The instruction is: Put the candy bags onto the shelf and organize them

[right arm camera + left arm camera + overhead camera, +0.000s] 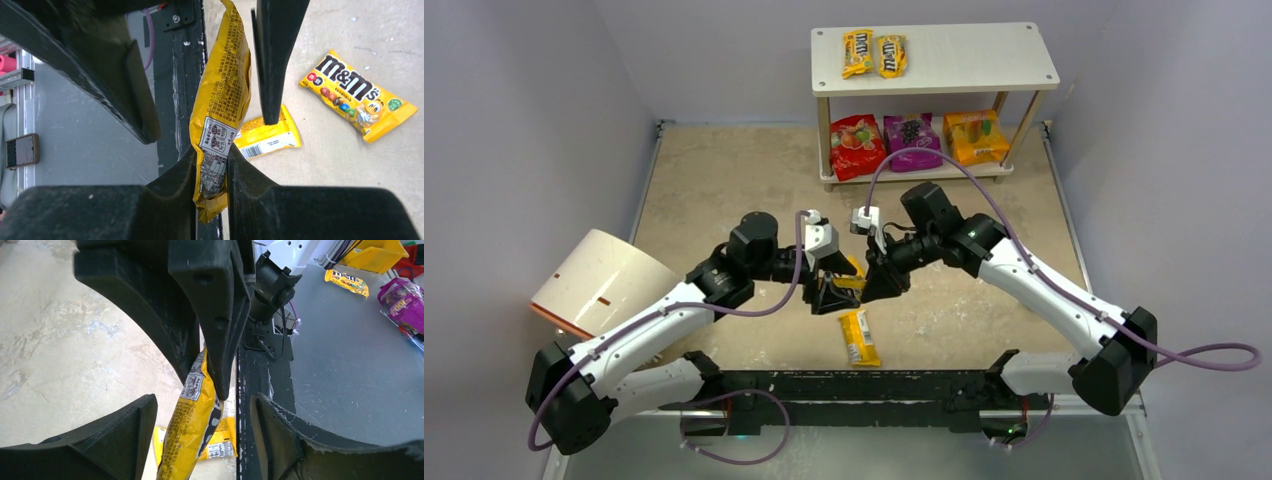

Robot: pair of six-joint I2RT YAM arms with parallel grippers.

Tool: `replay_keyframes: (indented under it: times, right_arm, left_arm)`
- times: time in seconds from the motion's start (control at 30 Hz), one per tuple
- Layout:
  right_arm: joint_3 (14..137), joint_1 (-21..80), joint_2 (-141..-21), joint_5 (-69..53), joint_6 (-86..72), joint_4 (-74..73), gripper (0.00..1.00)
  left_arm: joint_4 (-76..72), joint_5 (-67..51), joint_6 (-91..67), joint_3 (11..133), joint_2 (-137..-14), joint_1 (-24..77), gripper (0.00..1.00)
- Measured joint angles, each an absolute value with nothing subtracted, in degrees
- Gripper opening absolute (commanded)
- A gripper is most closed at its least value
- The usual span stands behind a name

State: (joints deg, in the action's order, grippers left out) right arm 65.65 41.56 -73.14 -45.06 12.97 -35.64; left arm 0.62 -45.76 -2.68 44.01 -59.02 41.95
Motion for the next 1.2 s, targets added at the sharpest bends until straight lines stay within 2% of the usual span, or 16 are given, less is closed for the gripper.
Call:
replay_keyframes:
  times: [0.2,0.3,0.4,0.53,0.6,0.63,0.67,0.7,0.8,1.03,1.2]
  right_arm:
    - [68.01,41.56,-73.43,-45.87,13.52,-36.25,0.12]
    - [68.34,41.47,-74.22,-45.65,14.04,-36.67,0.17]
    - [68.55,41.45,-74.65,-45.15,14.41,-37.01,0.32]
    - [68.77,41.50,-74.32,-41.12,13.89,-37.21,0.63]
    - [68.77,41.50,-73.69,-36.93,12.88,-36.75,0.75]
    - [68.62,41.50,-73.01,-34.61,12.29,-36.23,0.81]
    - [68.31,41.41,-72.01,-31.88,11.44,-35.44,0.94]
    - [67.68,41.30,-70.59,-29.04,10.44,-34.20,0.98]
    - [64.07,41.21,-63.79,-21.12,6.44,-28.27,0.99]
    - [42.46,41.19,-40.25,-9.28,-9.23,-1.83,0.98]
    - [34.22,41.23,-41.78,-10.11,-23.05,18.61,0.91]
  left_arm:
    - [0.49,-44.45,-4.12,43.90,-60.05,42.94,0.32]
    - [0.89,-44.38,-4.95,43.90,-60.18,42.94,0.20]
    - [1.13,-44.25,-5.48,43.90,-60.25,43.09,0.16]
    - [1.37,-43.05,-6.50,43.92,-60.73,43.16,0.08]
    - [1.52,-42.13,-7.11,44.27,-61.39,43.16,0.00]
    - [2.04,-41.45,-7.60,44.73,-61.84,43.16,0.00]
    - [2.42,-40.49,-8.05,45.32,-62.33,43.16,0.00]
    - [2.92,-39.22,-8.69,46.15,-62.92,43.16,0.00]
    - [4.56,-32.18,-11.86,48.75,-64.29,43.18,0.00]
    - [-0.89,-9.39,-28.14,49.78,-63.61,43.13,0.00]
    - [-14.81,1.83,-42.89,44.71,-59.75,43.13,0.00]
